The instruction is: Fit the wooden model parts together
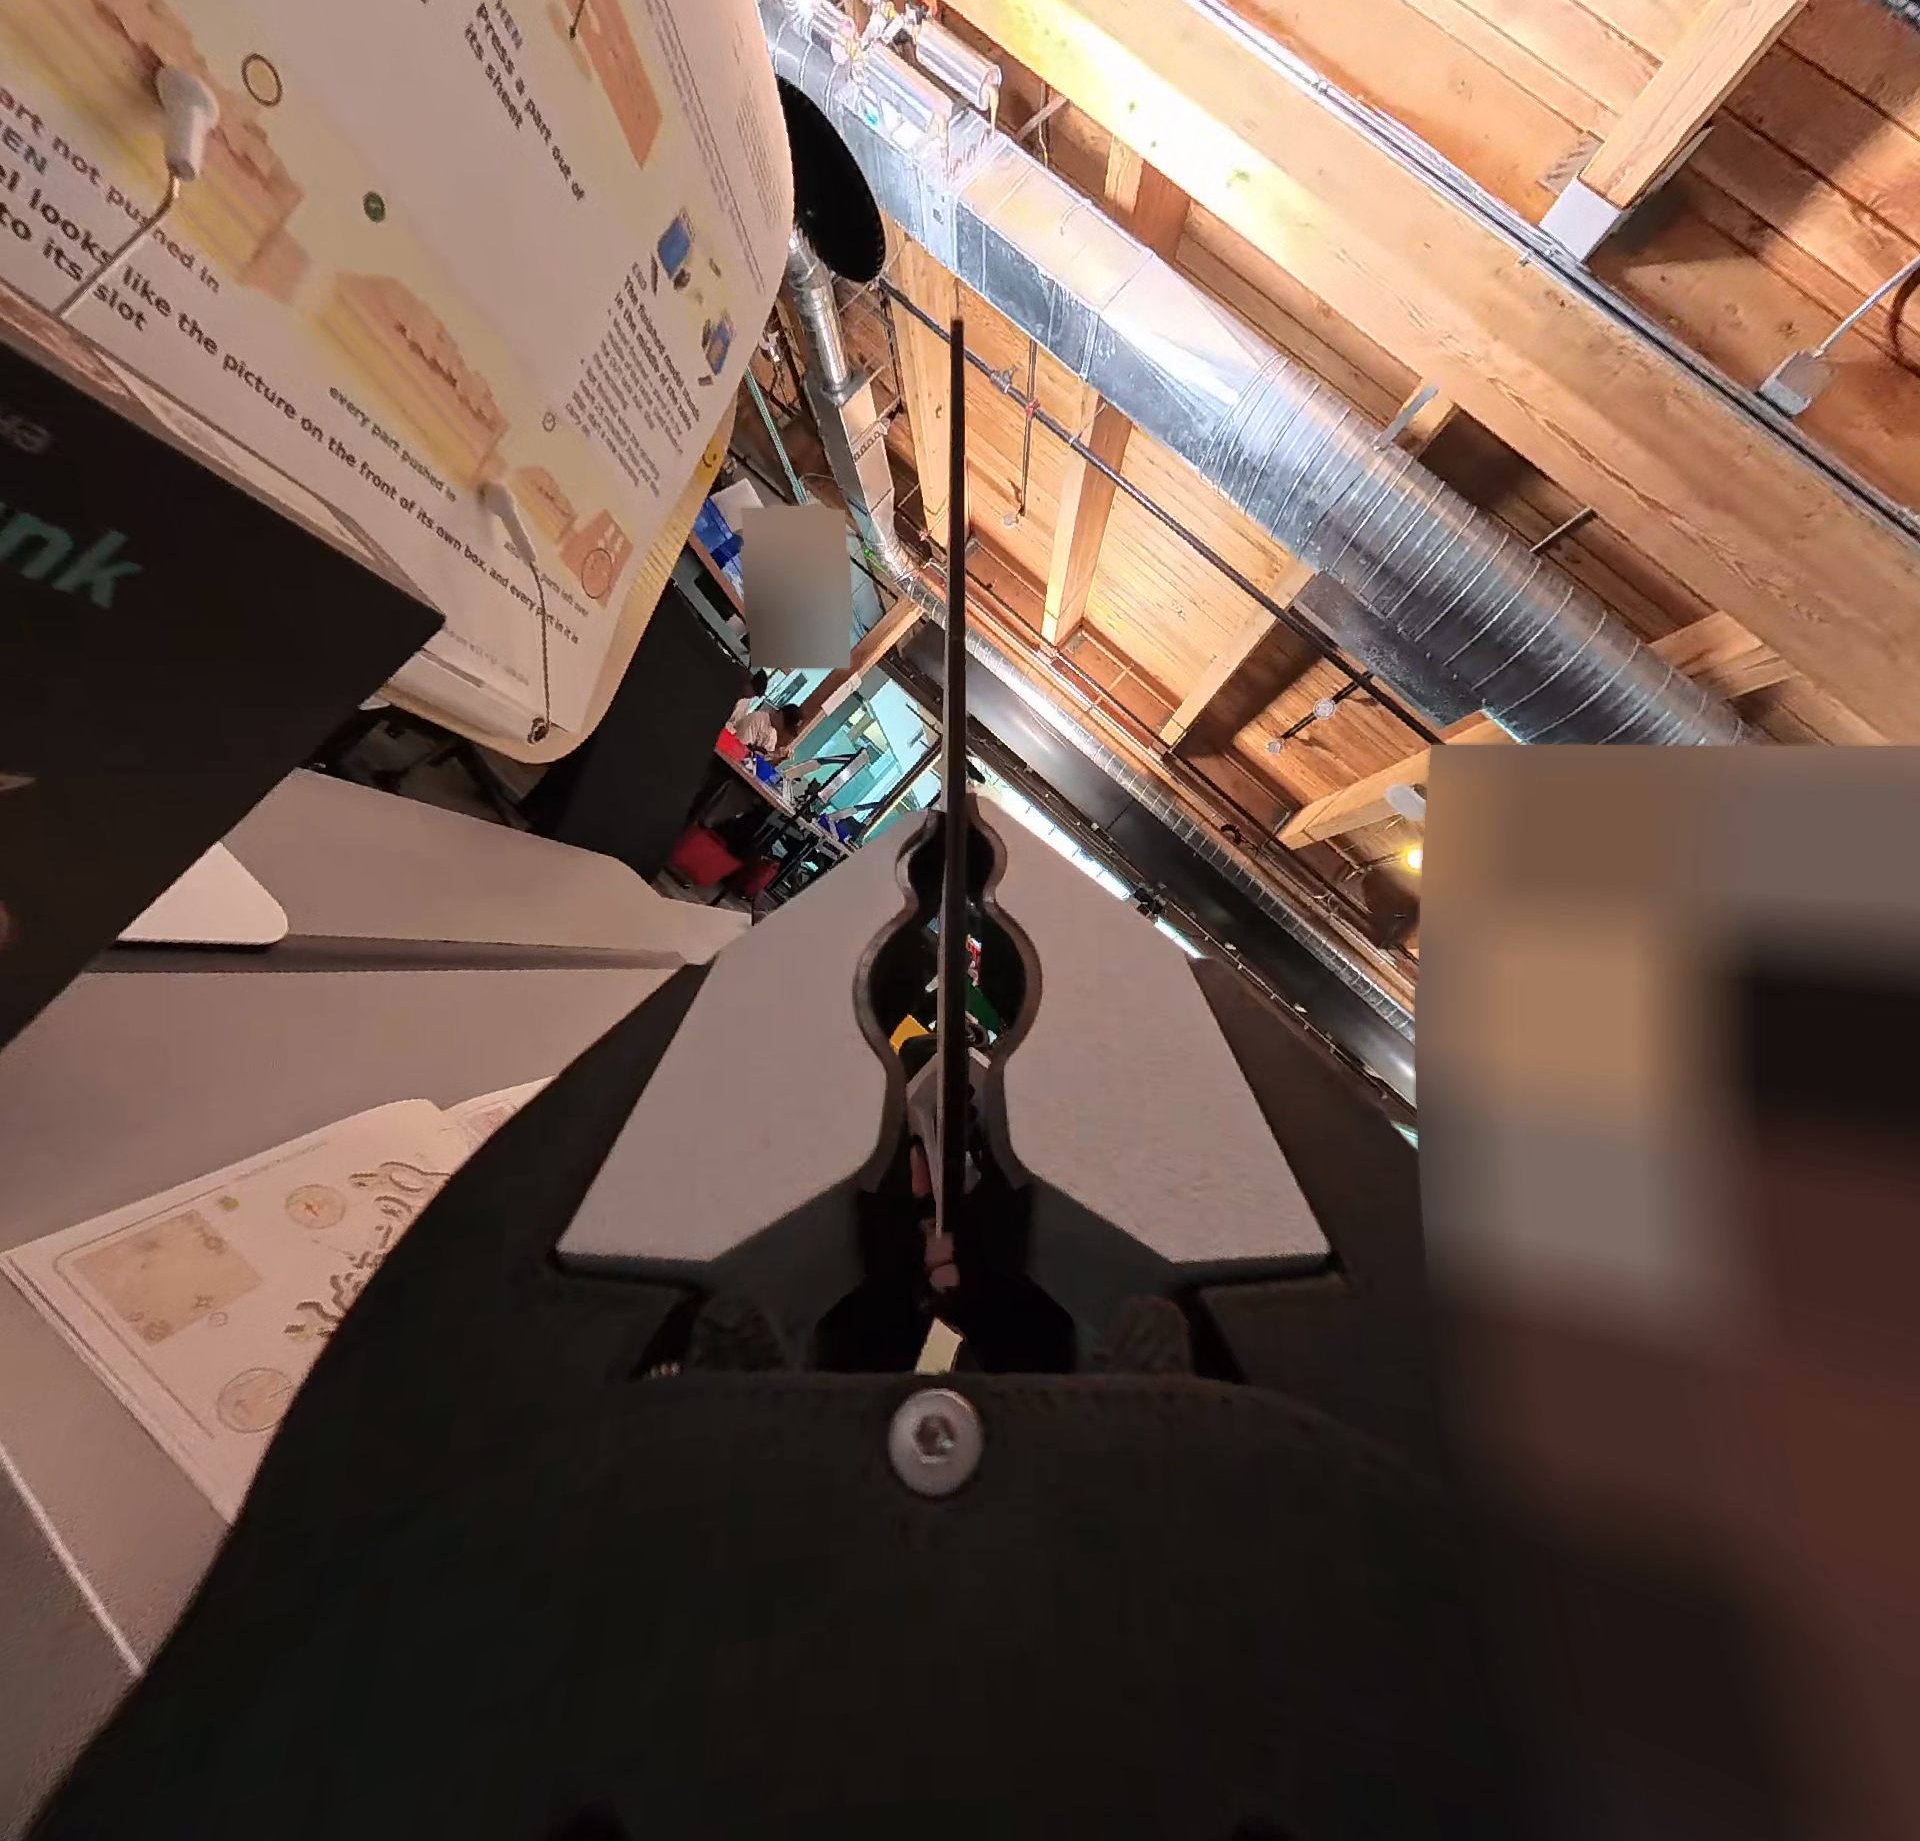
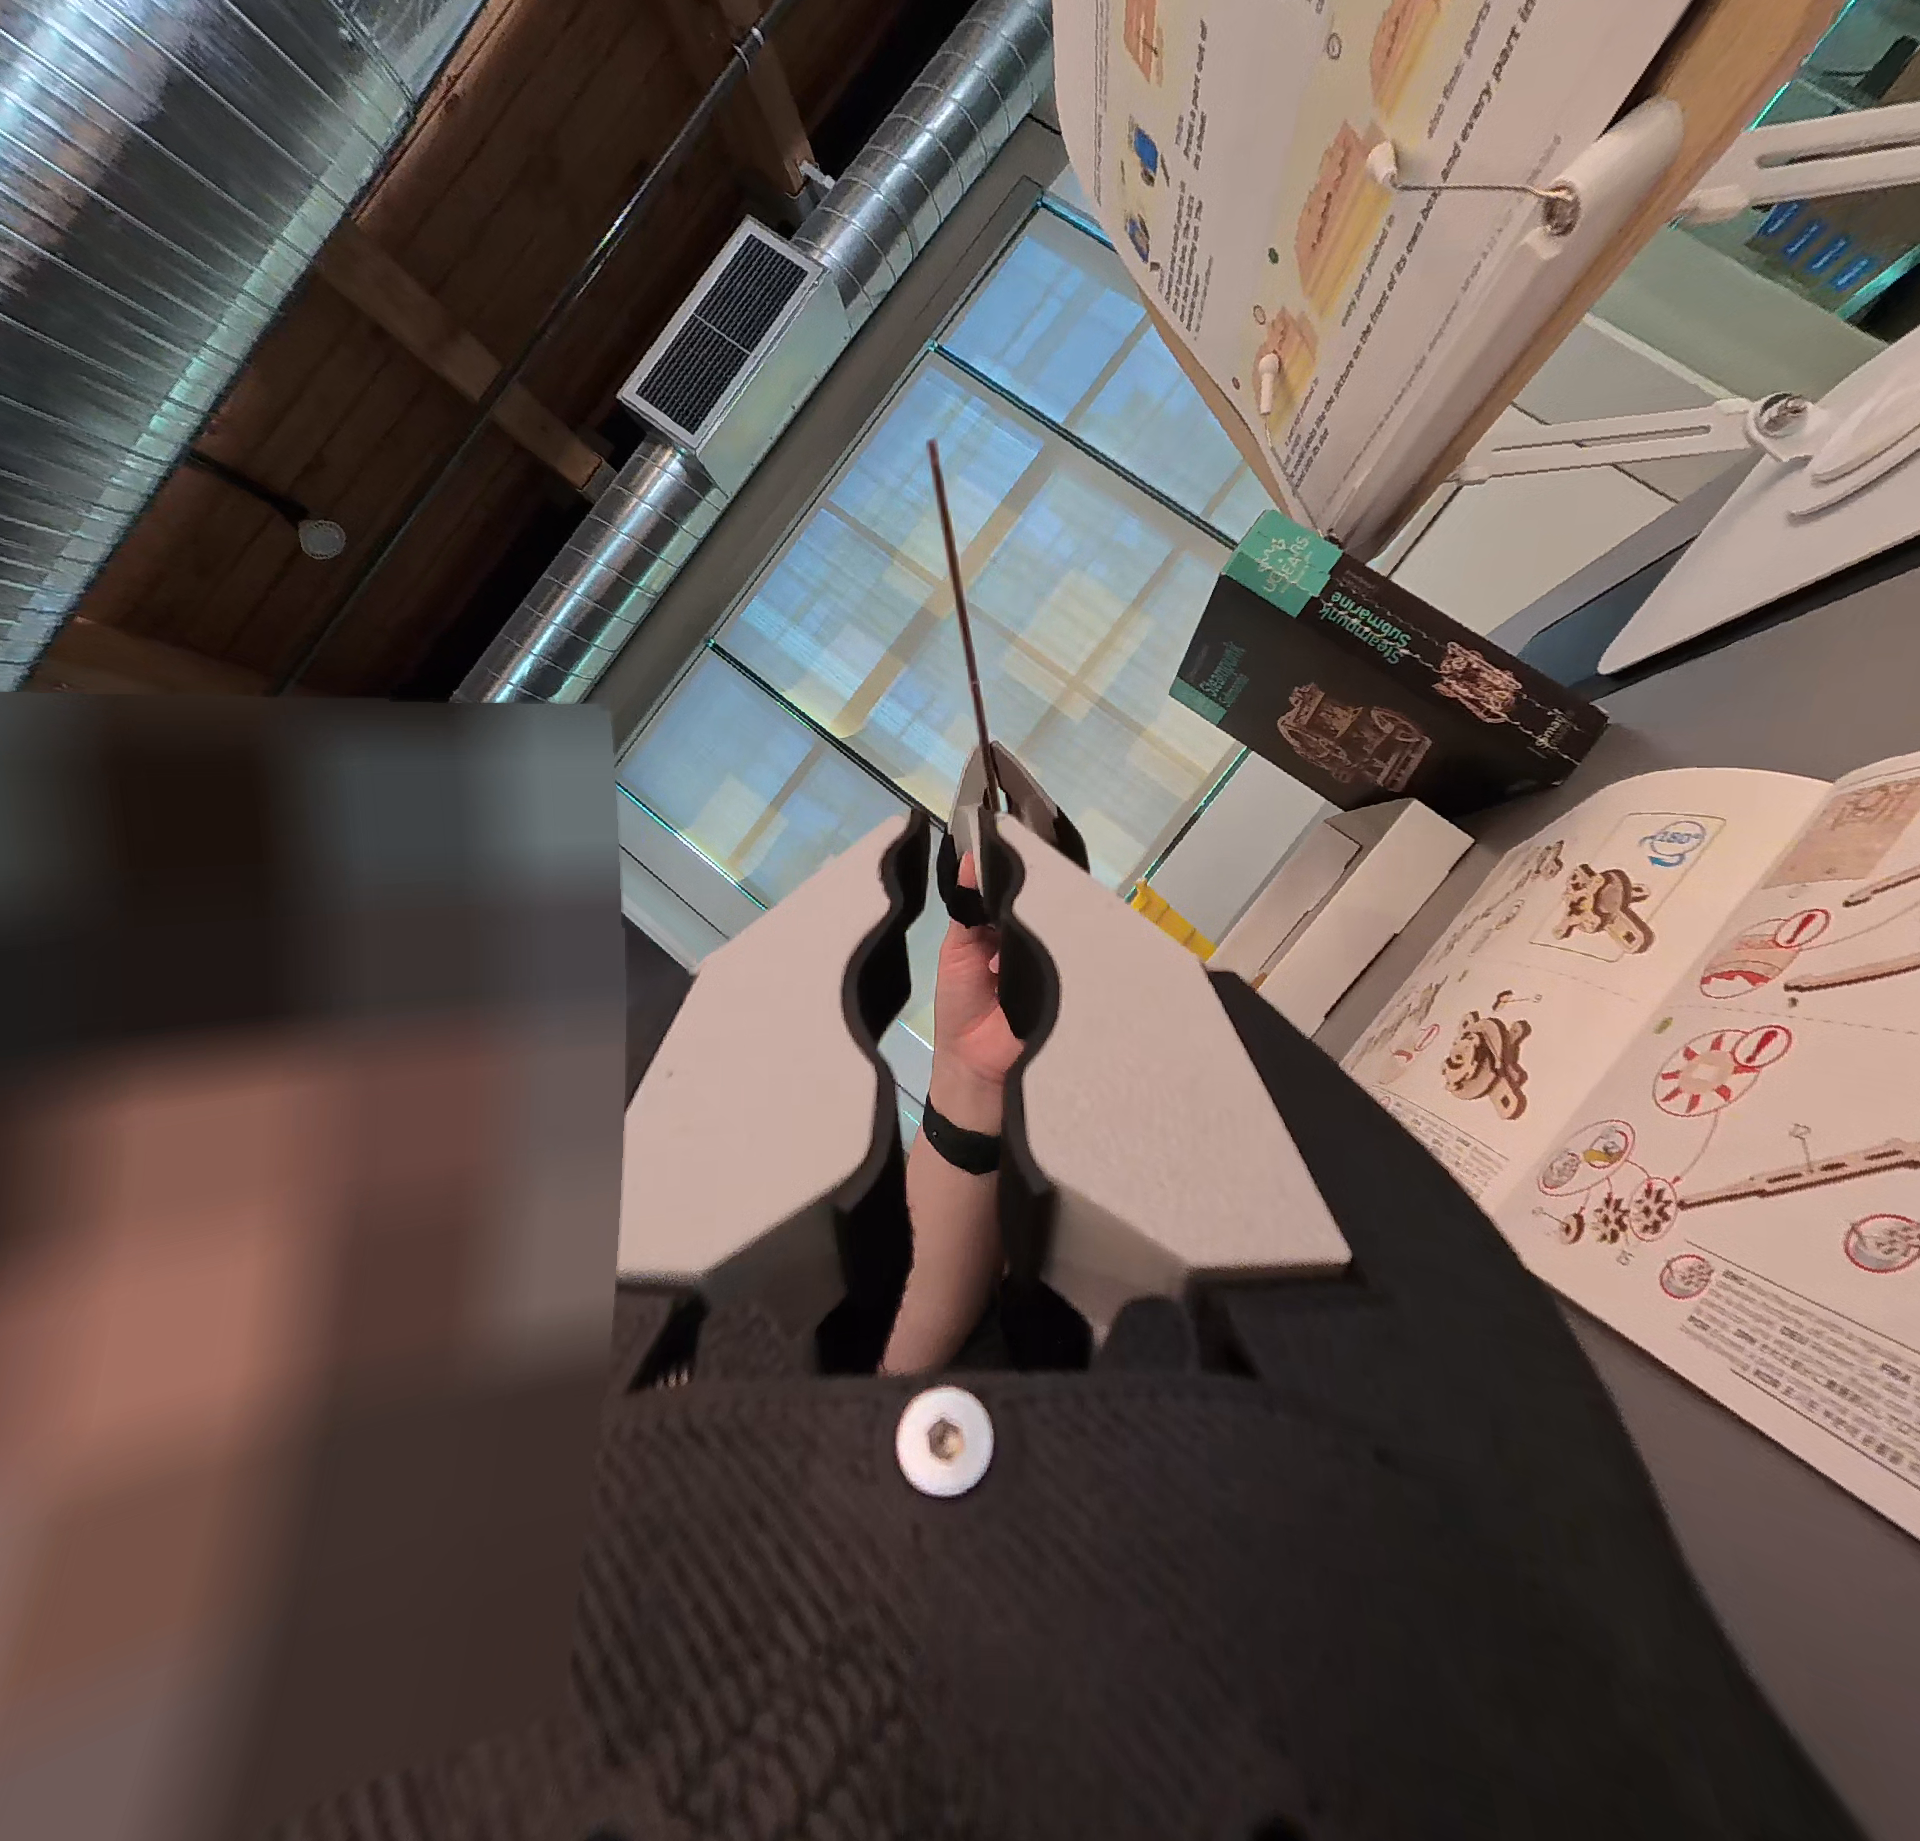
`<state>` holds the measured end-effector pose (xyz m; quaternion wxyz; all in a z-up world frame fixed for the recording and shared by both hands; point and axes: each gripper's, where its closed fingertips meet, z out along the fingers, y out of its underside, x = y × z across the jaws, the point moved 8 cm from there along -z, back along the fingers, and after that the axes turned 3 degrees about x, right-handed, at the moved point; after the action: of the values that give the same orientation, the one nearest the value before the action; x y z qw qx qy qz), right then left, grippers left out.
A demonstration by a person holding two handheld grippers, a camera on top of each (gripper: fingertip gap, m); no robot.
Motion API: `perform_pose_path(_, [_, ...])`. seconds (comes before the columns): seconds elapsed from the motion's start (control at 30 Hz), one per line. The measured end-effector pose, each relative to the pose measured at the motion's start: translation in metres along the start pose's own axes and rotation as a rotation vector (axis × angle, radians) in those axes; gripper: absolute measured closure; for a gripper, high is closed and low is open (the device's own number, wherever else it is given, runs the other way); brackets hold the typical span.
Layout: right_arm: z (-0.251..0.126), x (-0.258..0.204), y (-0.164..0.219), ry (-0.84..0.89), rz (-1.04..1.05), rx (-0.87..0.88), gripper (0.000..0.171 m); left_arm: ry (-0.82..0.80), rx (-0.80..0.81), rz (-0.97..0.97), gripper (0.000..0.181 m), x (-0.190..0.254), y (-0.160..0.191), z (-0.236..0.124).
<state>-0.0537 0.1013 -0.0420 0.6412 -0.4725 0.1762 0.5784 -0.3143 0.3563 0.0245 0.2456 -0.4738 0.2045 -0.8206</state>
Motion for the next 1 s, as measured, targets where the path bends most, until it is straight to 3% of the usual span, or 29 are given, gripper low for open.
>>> perform_pose_path(0.23, [0.013, -0.005, 0.017, 0.024, -0.107, -0.128, 0.162, -0.02, -0.06, 0.021, 0.181, -0.001, 0.021, 0.009])
perform_pose_path(0.5, [0.029, -0.01, 0.042, 0.061, -0.232, -0.266, 0.142, 0.001, -0.227, 0.116, 0.181, 0.016, 0.063, 0.031])
perform_pose_path(0.57, [0.031, -0.011, 0.046, 0.05, -0.242, -0.299, 0.146, 0.008, -0.251, 0.124, 0.181, 0.018, 0.068, 0.033])
perform_pose_path(0.67, [0.028, -0.01, 0.045, 0.05, -0.245, -0.305, 0.169, 0.036, -0.272, 0.093, 0.181, 0.019, 0.072, 0.035])
perform_pose_path(1.0, [0.021, -0.012, 0.03, 0.034, -0.196, -0.235, 0.171, 0.039, -0.333, 0.024, 0.181, 0.009, 0.079, 0.037])
